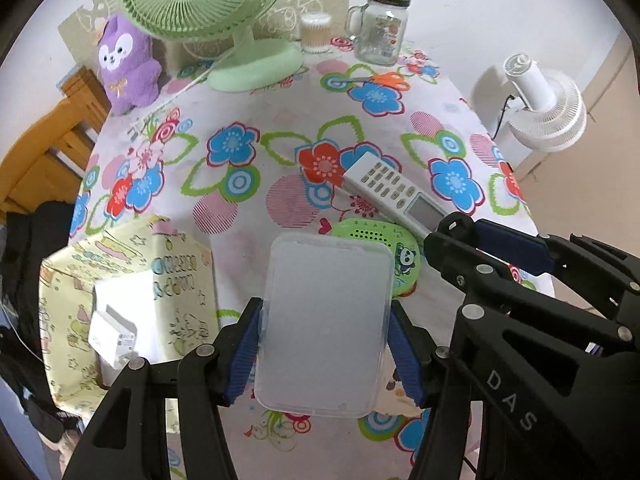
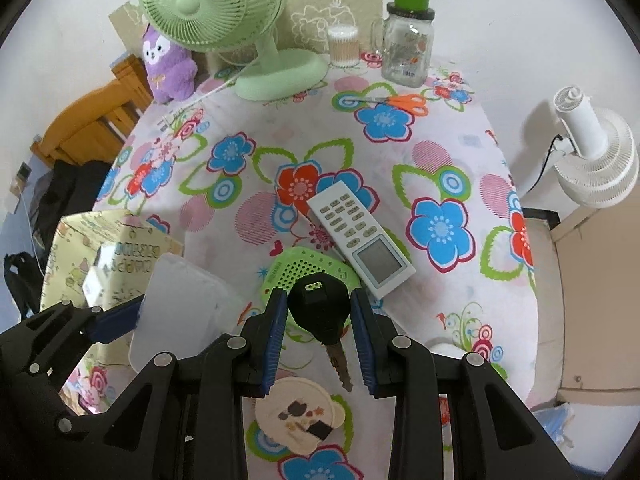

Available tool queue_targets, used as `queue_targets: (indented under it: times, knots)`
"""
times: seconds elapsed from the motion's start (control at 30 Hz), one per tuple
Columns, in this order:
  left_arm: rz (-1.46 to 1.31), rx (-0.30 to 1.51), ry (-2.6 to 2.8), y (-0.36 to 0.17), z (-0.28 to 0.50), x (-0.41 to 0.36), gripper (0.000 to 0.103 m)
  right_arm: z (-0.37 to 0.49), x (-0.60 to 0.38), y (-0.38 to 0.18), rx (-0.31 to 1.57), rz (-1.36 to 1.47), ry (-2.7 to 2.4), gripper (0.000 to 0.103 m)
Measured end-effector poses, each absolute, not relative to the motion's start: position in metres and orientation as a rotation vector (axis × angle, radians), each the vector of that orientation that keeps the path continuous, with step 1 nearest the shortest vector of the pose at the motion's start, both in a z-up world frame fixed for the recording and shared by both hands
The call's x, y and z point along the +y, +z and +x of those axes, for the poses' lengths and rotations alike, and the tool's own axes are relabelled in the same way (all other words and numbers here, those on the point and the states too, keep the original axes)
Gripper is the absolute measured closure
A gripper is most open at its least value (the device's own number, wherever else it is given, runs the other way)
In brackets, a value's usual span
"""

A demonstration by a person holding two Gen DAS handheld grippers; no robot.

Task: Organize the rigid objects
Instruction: 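Lift the power bank and black key and carry both toward the fabric box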

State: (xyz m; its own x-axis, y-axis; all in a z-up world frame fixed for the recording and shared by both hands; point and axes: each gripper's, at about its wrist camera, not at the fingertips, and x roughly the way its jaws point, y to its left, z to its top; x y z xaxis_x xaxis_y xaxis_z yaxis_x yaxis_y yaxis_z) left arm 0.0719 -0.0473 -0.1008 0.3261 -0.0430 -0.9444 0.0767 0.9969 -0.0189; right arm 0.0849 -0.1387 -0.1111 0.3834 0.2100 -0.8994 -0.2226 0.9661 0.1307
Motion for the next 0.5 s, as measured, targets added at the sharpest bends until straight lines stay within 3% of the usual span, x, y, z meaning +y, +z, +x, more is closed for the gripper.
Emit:
queue_targets:
  times: [0.5]
  knots:
    - [0.083,1.179,-0.134,-0.067,0.049,-0.031,0.041,0.055,-0.122,-0.074,1.106,-0.001,0.243,0.067]
